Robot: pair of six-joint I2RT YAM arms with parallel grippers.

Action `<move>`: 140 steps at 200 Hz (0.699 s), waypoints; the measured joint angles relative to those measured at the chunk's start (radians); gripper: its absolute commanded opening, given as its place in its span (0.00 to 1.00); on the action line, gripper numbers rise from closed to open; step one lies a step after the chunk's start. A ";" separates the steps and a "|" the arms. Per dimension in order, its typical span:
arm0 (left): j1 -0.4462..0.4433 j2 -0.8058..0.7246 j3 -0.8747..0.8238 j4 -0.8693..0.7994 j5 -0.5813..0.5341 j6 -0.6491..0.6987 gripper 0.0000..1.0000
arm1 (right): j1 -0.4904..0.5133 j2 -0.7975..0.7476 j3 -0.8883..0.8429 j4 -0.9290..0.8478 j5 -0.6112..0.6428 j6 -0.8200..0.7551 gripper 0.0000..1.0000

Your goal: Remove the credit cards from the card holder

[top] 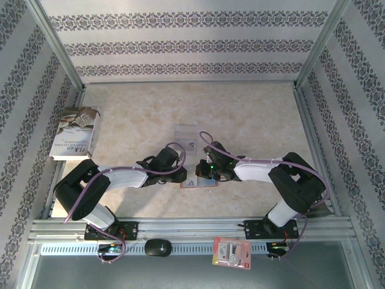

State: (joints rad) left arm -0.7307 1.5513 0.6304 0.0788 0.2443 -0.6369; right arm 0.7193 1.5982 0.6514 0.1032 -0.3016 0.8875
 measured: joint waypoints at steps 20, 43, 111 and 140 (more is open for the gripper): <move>0.006 0.000 -0.001 0.004 0.011 -0.001 0.17 | -0.005 -0.018 -0.021 0.016 0.000 0.000 0.00; 0.011 0.000 -0.008 0.018 0.026 -0.004 0.16 | -0.011 -0.050 -0.044 0.019 -0.002 -0.001 0.00; 0.013 0.001 -0.014 0.031 0.036 -0.008 0.16 | -0.039 -0.118 -0.073 -0.064 0.043 -0.004 0.00; 0.013 0.002 -0.016 0.035 0.036 -0.012 0.16 | -0.036 -0.119 -0.074 -0.044 0.022 -0.015 0.14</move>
State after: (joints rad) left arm -0.7174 1.5532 0.6144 0.1143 0.2806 -0.6491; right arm 0.6834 1.4788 0.5774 0.0593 -0.2794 0.8722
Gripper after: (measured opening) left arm 0.159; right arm 0.084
